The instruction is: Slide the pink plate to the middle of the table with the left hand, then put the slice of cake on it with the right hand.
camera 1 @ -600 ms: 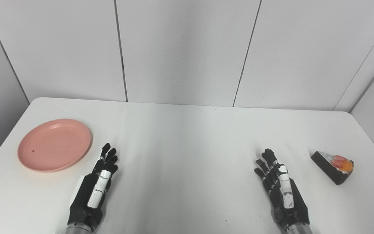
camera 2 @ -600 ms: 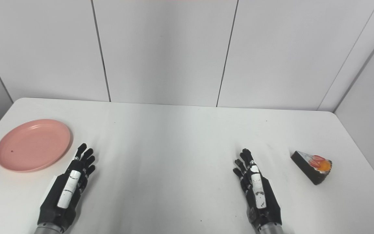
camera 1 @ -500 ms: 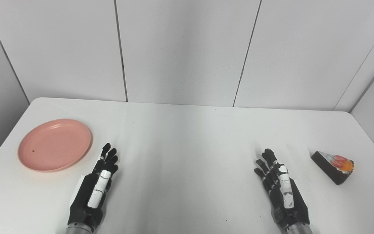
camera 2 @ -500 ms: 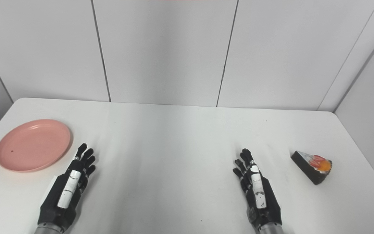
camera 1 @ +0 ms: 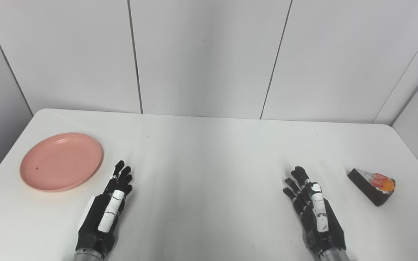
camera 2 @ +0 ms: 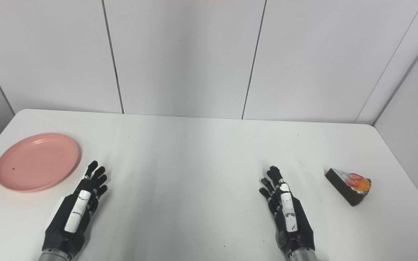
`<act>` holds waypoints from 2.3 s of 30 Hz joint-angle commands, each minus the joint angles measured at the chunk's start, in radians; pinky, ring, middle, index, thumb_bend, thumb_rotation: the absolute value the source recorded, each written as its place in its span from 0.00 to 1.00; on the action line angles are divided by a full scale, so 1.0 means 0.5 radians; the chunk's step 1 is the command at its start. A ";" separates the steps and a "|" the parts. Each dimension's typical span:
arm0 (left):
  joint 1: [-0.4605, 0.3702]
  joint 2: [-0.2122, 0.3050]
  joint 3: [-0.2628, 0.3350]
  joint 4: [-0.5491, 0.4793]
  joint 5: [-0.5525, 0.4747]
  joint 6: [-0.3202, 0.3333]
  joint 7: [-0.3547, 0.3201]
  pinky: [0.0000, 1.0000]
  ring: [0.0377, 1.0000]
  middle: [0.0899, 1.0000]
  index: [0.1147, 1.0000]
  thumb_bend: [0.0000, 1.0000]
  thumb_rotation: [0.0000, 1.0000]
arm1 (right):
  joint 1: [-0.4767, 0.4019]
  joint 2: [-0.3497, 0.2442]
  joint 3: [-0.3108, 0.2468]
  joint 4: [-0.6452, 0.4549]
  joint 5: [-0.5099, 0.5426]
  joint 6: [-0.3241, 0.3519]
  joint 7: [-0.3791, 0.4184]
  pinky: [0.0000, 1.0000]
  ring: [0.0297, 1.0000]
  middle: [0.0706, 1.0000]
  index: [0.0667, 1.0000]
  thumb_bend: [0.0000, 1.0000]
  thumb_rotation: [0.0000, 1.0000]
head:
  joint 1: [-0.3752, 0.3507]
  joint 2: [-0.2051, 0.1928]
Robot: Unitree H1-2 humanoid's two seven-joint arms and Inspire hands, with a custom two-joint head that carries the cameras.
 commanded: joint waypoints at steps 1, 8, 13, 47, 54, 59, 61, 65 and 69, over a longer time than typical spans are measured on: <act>-0.030 0.013 0.002 -0.042 -0.005 -0.014 -0.018 1.00 1.00 1.00 1.00 0.82 0.80 | -0.012 0.000 -0.011 -0.049 0.019 0.003 0.006 0.92 0.93 0.96 0.94 0.87 0.92 | 0.002 0.001; -0.031 0.016 -0.002 -0.051 -0.005 0.000 -0.018 1.00 1.00 1.00 1.00 0.82 0.80 | -0.011 0.000 -0.013 -0.051 0.019 0.007 0.005 0.92 0.93 0.95 0.94 0.87 0.91 | 0.003 -0.001; -0.031 0.018 -0.003 -0.045 -0.010 0.001 -0.023 1.00 1.00 1.00 1.00 0.82 0.80 | -0.010 0.003 -0.013 -0.055 0.014 0.008 0.000 0.92 0.93 0.95 0.94 0.88 0.92 | 0.003 -0.006; -0.049 0.002 -0.040 0.107 0.043 -0.110 -0.036 1.00 1.00 1.00 1.00 0.80 0.81 | -0.038 -0.002 -0.052 0.134 0.050 -0.114 0.068 0.94 0.93 0.96 0.95 0.86 0.92 | 0.082 -0.165; -0.057 -0.035 -0.088 0.224 0.104 -0.226 -0.026 1.00 1.00 1.00 1.00 0.78 0.83 | -0.058 -0.052 -0.085 0.288 0.085 -0.227 0.153 0.96 0.95 0.98 0.97 0.81 0.96 | 0.233 -0.276; -0.068 -0.064 -0.106 0.303 0.149 -0.303 -0.023 1.00 1.00 1.00 1.00 0.78 0.84 | -0.076 -0.071 -0.115 0.387 0.112 -0.291 0.188 0.96 0.95 0.97 0.97 0.81 0.96 | 0.285 -0.329; -0.072 -0.073 -0.111 0.328 0.157 -0.326 -0.021 1.00 1.00 1.00 1.00 0.78 0.84 | -0.082 -0.076 -0.123 0.419 0.119 -0.315 0.201 0.96 0.95 0.98 0.98 0.80 0.97 | 0.306 -0.356; -0.081 -0.085 -0.130 0.364 0.191 -0.346 -0.005 1.00 1.00 1.00 1.00 0.77 0.85 | -0.097 -0.084 -0.142 0.474 0.133 -0.333 0.224 0.96 0.94 0.97 0.97 0.80 0.96 | 0.347 -0.393; -0.093 -0.100 -0.144 0.401 0.218 -0.369 0.006 1.00 1.00 1.00 1.00 0.72 0.85 | -0.104 -0.099 -0.144 0.496 0.134 -0.330 0.240 0.97 0.95 0.98 0.98 0.77 0.99 | 0.400 -0.430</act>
